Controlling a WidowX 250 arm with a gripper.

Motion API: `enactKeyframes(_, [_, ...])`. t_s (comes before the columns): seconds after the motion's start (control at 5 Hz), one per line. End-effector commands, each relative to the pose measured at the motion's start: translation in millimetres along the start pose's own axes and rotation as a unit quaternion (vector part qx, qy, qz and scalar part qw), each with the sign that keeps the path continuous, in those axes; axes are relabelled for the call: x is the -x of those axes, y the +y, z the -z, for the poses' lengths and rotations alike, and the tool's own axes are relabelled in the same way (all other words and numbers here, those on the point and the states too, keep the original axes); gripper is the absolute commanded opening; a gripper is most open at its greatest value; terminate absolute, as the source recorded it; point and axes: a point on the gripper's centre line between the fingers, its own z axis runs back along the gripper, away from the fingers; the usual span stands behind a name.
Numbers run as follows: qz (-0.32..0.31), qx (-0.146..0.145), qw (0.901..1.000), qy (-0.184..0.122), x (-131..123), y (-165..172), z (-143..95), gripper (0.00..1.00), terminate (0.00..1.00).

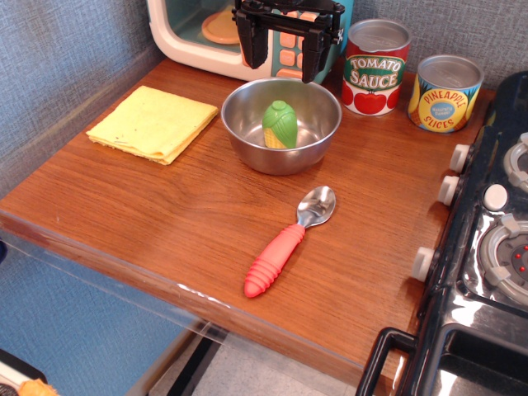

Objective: Move the spoon directly in front of cans to right of pot

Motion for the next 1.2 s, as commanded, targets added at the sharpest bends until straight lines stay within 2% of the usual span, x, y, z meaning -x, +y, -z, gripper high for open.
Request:
enactKeyframes(0.0, [0.000,0.000,1.0000,0.000,0.0,0.0,0.0,1.00,0.00])
enactKeyframes(0.2, [0.025,-0.007,0.9994,-0.021,8.5,-9.8,-13.2,1.00,0.00])
enactKeyframes(0.4, [0.047,-0.037,0.9971,-0.047,34.2,-26.5,-36.6,1.00,0.00])
enactKeyframes(0.6, [0.058,-0.042,0.9953,-0.064,69.7,-38.9,-43.1,1.00,0.00])
enactKeyframes(0.8, [0.045,-0.022,0.9975,-0.050,108.6,-46.6,-19.3,1.00,0.00])
enactKeyframes(1.0, [0.042,-0.016,0.9983,-0.038,132.1,-52.8,12.5,1.00,0.00])
